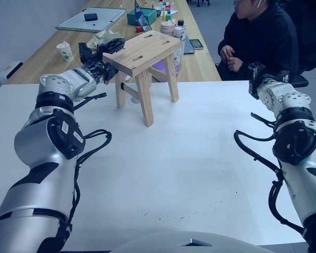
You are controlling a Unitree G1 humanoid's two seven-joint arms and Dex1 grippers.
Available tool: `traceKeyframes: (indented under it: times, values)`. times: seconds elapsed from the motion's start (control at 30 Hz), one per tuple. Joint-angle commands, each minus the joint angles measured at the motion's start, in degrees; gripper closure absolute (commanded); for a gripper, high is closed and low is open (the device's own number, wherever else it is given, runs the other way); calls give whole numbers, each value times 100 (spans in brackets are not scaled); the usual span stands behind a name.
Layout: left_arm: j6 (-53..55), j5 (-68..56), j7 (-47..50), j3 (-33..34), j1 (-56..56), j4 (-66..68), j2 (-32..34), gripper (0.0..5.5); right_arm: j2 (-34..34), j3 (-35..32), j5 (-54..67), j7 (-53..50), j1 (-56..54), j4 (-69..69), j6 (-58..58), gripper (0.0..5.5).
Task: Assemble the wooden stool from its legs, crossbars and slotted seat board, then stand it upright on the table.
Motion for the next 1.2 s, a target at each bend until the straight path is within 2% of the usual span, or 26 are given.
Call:
traceKeyframes:
  times: [0.03,0.17,0.3,0.43,0.5,0.57,0.63,0.73,0.9,1.07,1.2]
  values:
    - [445,47,-199,115,544,-229,400,10,14,175,-226,384,228,-228,214,12]
    - [851,-420,-1048,509,1162,-986,570,10,27,121,-200,876,615,-451,310,12]
    - [505,-517,-941,682,2364,-2424,199,10,334,513,-526,1427,1415,-1384,10,12]
    - [-2042,924,385,-226,3834,-4298,-1183,10,1102,1367,-1346,1891,3160,-3693,-1381,12]
    - [-3172,1579,749,-677,4182,-4721,-1654,10,1433,1489,-1518,1850,3672,-4295,-1910,12]
    - [-4201,2389,1296,-1137,4207,-4476,-1858,10,1730,1527,-1523,1843,3886,-4554,-2277,12]
    - [-4727,3494,2052,-1828,4172,-3780,-1746,10,1941,1667,-1654,1827,3972,-4575,-2560,12]
    - [-5112,3703,2513,-1888,4043,-3122,-1905,10,2325,1986,-1760,1855,3871,-4572,-2699,12]
    - [-5331,4380,4007,-2260,3236,-2149,-2141,10,2644,2522,-2159,1906,3672,-4438,-2998,12]
    - [-5749,4847,5032,-2533,3188,-2479,-2293,10,2529,2630,-2192,1944,3583,-4392,-2953,12]
    - [-6248,4799,4808,-2765,3606,-3174,-2576,10,2518,2546,-2041,1924,3639,-4530,-2742,12]
